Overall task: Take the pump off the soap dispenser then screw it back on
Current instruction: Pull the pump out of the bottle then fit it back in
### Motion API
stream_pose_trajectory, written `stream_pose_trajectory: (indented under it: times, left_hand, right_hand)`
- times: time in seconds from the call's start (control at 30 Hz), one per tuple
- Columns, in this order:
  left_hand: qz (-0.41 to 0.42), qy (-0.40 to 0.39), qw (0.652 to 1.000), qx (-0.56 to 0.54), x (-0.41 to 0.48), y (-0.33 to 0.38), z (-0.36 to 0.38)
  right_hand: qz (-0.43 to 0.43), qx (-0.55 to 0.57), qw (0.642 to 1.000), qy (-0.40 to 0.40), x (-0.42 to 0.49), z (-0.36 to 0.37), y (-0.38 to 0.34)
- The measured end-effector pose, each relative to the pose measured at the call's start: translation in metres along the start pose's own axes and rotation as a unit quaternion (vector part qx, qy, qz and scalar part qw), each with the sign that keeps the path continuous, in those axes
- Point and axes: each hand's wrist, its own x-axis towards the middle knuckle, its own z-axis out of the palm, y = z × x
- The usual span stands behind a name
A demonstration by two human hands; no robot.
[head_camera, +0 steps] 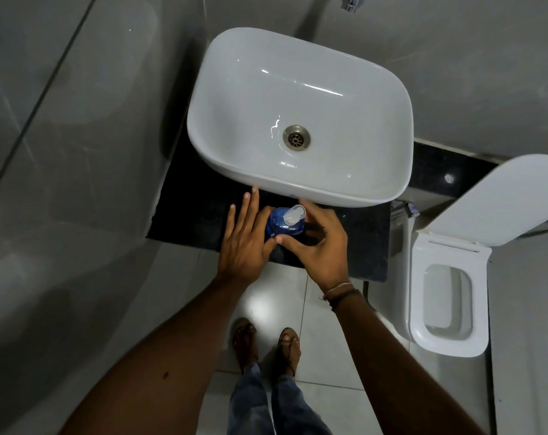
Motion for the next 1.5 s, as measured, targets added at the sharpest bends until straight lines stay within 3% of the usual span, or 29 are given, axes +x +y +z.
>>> stream_pose_trajectory:
  times: [0.17, 0.33, 0.8, 0.97, 1.33, 1.5]
  left_hand:
    - [-0.009, -0.001, 1.000, -0.003, 0.001, 0.001, -0.002]
    - [-0.003, -0.007, 1.000, -0.023, -0.001, 0.001, -0.003]
    - [-0.013, -0.017, 1.000, -0.005, 0.000, 0.003, -0.005]
    - [-0.010, -0.012, 1.000, -0.027, -0.001, 0.003, -0.005]
    - [-0.020, -0.007, 1.000, 0.006, 0.002, 0.004, -0.005]
    - [-0.029, -0.008, 1.000, -0.007, 0.002, 0.005, -0.003]
  right_hand:
    - [0.022, 0.011, 0.999, 0.038, -0.002, 0.001, 0.007]
    - [-0.005, 0.005, 1.000, -0.010, 0.000, 0.000, 0.001]
    - [0.038, 0.026, 0.999, 0.016, 0.000, 0.001, 0.008]
    - [0.001, 0.012, 1.000, -0.001, 0.002, 0.002, 0.002]
    - [0.006, 0.024, 1.000, 0.004, 0.008, 0.000, 0.008]
    - [-0.010, -0.010, 0.998, -0.061, 0.014, -0.008, 0.007]
